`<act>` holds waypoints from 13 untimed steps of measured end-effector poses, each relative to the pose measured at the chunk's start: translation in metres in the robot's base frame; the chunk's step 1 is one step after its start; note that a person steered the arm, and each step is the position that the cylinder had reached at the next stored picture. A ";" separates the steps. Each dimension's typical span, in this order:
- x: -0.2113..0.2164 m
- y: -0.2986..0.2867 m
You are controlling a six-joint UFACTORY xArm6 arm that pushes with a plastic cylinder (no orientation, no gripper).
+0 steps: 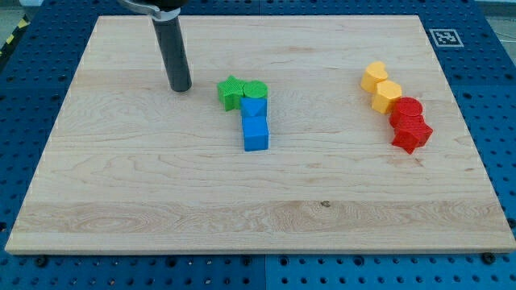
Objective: Move the green star above the green circle
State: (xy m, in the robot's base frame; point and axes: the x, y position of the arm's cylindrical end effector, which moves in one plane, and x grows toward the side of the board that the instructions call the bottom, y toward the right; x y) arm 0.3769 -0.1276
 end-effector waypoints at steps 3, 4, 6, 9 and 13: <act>0.034 0.026; 0.012 0.026; -0.014 0.029; 0.059 0.061; 0.010 0.069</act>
State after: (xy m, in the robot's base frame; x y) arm 0.3874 -0.0586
